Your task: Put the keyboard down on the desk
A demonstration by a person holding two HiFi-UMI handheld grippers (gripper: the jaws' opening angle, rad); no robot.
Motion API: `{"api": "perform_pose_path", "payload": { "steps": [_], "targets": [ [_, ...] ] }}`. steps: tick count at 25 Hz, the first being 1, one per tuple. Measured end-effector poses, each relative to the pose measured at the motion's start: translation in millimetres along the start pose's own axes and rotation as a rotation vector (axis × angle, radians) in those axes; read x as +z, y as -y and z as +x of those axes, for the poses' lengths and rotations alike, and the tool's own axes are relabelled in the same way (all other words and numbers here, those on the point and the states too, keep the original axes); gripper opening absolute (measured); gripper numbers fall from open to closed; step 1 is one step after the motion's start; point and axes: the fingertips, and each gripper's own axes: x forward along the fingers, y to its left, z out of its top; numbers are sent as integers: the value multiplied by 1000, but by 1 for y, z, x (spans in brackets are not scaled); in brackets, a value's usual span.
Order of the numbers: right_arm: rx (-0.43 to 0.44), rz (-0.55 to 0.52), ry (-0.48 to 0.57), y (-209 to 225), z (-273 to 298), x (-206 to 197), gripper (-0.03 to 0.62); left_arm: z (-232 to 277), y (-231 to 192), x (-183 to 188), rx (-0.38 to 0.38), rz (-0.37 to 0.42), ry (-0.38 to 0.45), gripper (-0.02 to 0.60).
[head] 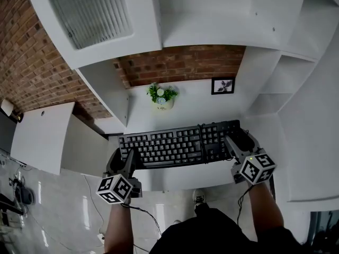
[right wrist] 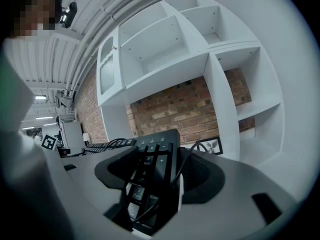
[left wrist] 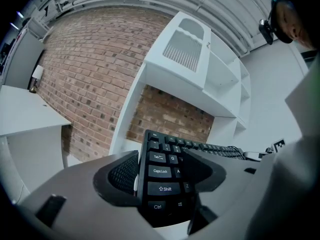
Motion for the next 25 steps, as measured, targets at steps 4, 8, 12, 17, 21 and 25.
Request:
{"api": "perform_pose_path", "payload": {
  "steps": [4,8,12,17,21,25],
  "targets": [
    [-6,21,-41,17,20,-15,279,22,-6,-15,16,-6,-39,296],
    [-12,39,-87,34,36,-38,279,39,-14,-40,38,-16,-83,296],
    [-20,68,-137,50,53,-61,279,57,-21,-60,58,-23,-134,296],
    [-29,102,-197,69,70,-89,279,76,-29,-87,85,-32,-195,296],
    [-36,126,-255,83,82,-116,279,88,-39,-114,111,-47,-255,295],
    [-50,154,-313,96,90,-141,279,99,-45,-140,134,-54,-315,296]
  ]
}}
